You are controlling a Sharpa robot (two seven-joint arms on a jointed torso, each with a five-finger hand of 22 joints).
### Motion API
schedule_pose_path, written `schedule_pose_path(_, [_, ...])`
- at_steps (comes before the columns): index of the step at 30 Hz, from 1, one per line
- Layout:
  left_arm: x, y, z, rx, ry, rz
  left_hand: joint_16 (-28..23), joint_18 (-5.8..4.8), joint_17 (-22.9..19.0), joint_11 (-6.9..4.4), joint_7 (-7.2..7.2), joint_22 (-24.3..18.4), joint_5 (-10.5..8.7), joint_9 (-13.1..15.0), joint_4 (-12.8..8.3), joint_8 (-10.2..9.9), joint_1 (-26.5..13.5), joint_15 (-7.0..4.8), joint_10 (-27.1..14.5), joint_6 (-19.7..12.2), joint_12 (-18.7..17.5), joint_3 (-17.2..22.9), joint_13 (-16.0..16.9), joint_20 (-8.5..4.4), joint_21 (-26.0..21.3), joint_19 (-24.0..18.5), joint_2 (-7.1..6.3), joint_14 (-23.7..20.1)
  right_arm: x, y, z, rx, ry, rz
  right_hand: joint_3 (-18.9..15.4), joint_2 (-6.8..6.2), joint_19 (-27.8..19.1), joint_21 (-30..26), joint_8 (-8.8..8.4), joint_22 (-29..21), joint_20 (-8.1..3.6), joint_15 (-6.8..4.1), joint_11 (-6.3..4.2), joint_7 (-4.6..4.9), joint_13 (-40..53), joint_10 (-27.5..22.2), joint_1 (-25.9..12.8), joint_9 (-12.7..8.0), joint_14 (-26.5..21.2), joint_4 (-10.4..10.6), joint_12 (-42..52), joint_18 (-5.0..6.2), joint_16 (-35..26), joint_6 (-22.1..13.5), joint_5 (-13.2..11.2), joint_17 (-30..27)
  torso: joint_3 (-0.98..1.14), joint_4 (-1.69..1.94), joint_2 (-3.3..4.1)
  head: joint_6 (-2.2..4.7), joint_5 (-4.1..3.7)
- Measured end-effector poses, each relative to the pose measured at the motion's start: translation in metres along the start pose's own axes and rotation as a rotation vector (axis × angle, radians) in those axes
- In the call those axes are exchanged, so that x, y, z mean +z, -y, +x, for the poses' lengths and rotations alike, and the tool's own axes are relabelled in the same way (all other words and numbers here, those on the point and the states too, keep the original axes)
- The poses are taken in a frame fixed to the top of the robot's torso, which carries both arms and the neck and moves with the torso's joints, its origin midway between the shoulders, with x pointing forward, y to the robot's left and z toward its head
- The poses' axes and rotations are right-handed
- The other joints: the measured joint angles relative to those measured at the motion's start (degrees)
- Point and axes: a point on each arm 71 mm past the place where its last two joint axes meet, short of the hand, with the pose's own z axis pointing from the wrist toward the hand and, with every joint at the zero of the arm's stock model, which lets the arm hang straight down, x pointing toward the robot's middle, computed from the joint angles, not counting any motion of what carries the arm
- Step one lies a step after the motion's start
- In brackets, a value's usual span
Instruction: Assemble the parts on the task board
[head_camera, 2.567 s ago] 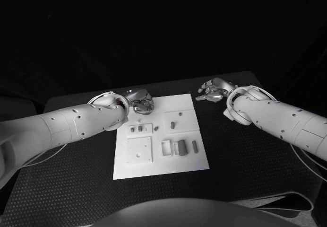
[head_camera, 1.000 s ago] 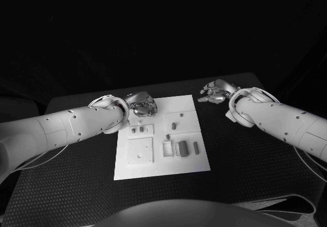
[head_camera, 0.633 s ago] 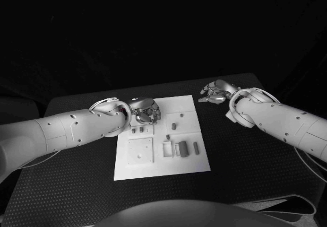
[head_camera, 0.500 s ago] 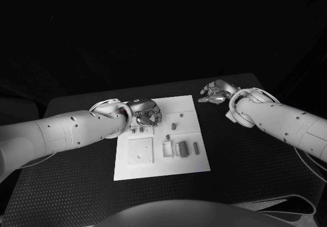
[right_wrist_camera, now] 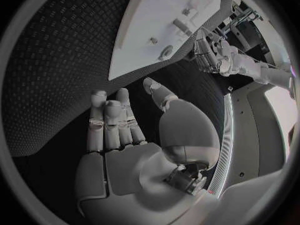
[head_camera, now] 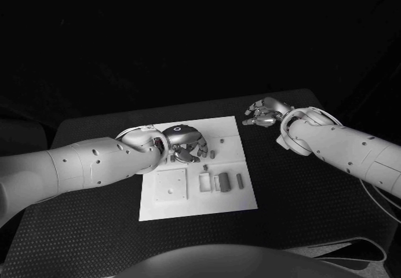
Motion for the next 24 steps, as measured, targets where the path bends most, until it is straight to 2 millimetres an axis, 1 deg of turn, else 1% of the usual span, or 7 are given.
schedule_pose_path(1, [0.001, 0.001, 0.000, 0.007, -0.004, 0.006, 0.20, 0.04, 0.12, 0.25, 0.00, 0.00, 0.00, -0.11, -0.07, -0.26, 0.00, -0.06, -1.27, -0.47, 1.45, -0.07, 0.58, -0.06, 0.32, -0.25, 0.00, -0.25, 0.000, 0.000, 0.000, 0.000, 0.000, 0.000, 0.00, 0.00, 0.00, 0.00, 0.00, 0.00, 0.00, 0.00, 0.00, 0.00, 0.00, 0.00, 0.00, 0.00, 0.00, 0.00, 0.00, 0.00, 0.00, 0.00, 0.00, -0.01, 0.00, -0.01, 0.00, -0.01, -0.01])
schedule_pose_path(5, [0.007, 0.008, 0.003, 0.034, -0.025, 0.026, 1.26, 0.09, 0.46, -0.12, 0.08, 0.02, 0.00, -0.63, 0.08, -0.93, 0.00, -0.32, -4.11, -1.80, 9.15, -0.22, 3.38, -0.33, 1.44, -0.53, 0.00, -0.89, 0.000, 0.000, 0.000, 0.000, 0.000, 0.001, 0.00, 0.00, 0.00, 0.00, 0.00, 0.00, 0.01, 0.00, 0.00, 0.00, 0.00, 0.00, 0.00, 0.00, 0.00, 0.00, 0.00, 0.00, 0.00, 0.00, 0.00, -0.05, 0.04, -0.01, 0.01, -0.12, -0.13])
schedule_pose_path(10, [0.012, 0.013, 0.007, 0.065, -0.061, 0.034, 1.96, 0.49, 0.60, -1.43, -0.31, 0.04, 0.00, -1.48, 0.07, -1.53, -0.20, -1.06, -5.66, -3.18, 16.97, -0.68, 6.14, -0.90, 2.44, -1.10, 0.20, -1.18, 0.000, 0.000, 0.000, 0.000, 0.000, 0.000, 0.00, 0.00, -0.01, 0.00, 0.00, 0.00, 0.02, 0.00, 0.00, 0.00, 0.00, 0.00, 0.00, 0.00, 0.00, 0.00, 0.00, 0.00, 0.00, 0.00, 0.00, -0.05, 0.07, -0.02, 0.01, -0.23, -0.43])
schedule_pose_path(12, [0.014, 0.016, 0.009, 0.079, -0.081, 0.036, 2.91, 0.81, 1.00, -1.76, -0.34, 0.04, 0.00, -1.81, 0.08, -1.68, -0.20, -1.68, -5.98, -3.20, 19.87, -1.20, 6.92, -1.14, 3.36, -0.87, 0.20, -0.77, 0.000, 0.000, 0.000, -0.001, 0.000, 0.000, 0.00, 0.00, -0.01, 0.00, 0.00, 0.00, 0.02, 0.00, 0.00, 0.00, 0.00, 0.00, 0.00, 0.00, 0.00, 0.00, 0.00, 0.00, 0.00, 0.00, 0.00, -0.05, 0.07, -0.04, 0.01, -0.28, -0.55])
schedule_pose_path(14, [0.016, 0.018, 0.011, 0.092, -0.102, 0.035, 3.94, 0.83, 1.38, -2.04, -0.42, 0.04, 0.00, -2.05, 0.08, -1.68, -0.20, -2.19, -6.26, -3.27, 22.10, -1.34, 7.42, -1.65, 4.18, -0.35, 0.20, -0.45, 0.000, 0.000, 0.000, -0.001, 0.000, 0.000, 0.00, 0.00, -0.01, 0.00, 0.00, 0.00, 0.02, 0.00, 0.00, 0.00, 0.00, 0.00, 0.00, 0.01, 0.01, 0.00, -0.01, 0.00, 0.00, 0.00, 0.00, -0.05, 0.07, -0.04, 0.01, -0.32, -0.60])
schedule_pose_path(18, [0.020, 0.021, 0.014, 0.122, -0.136, 0.026, 4.42, 0.86, 1.52, -2.29, -0.42, 0.04, 0.00, -2.26, 0.13, -1.68, -0.22, -2.28, -6.52, -3.28, 23.61, -1.60, 7.56, -1.87, 4.61, -0.13, 0.17, -0.36, 0.000, 0.000, 0.000, -0.001, 0.000, 0.000, 0.00, 0.00, -0.02, 0.00, 0.00, 0.00, 0.03, 0.01, 0.00, 0.00, 0.00, 0.00, 0.00, 0.01, 0.01, 0.00, -0.01, 0.00, 0.00, 0.00, 0.00, -0.05, 0.08, -0.04, 0.00, -0.43, -0.74])
schedule_pose_path(24, [0.022, 0.020, 0.019, 0.164, -0.166, 0.005, 6.41, 0.82, 1.95, -3.10, -0.64, 0.03, 0.00, -2.76, 0.07, -1.68, -0.81, -3.52, -6.44, -3.25, 27.08, -1.95, 7.81, -3.08, 6.21, 1.10, -0.42, 0.88, 0.000, 0.000, 0.000, -0.001, 0.000, 0.000, 0.00, 0.00, 0.05, 0.00, 0.00, 0.00, -0.03, 0.01, 0.00, 0.00, 0.00, 0.00, 0.00, 0.01, 0.01, 0.00, -0.01, 0.00, 0.00, 0.00, 0.00, -0.05, 0.08, -0.03, -0.02, -0.54, -0.94])
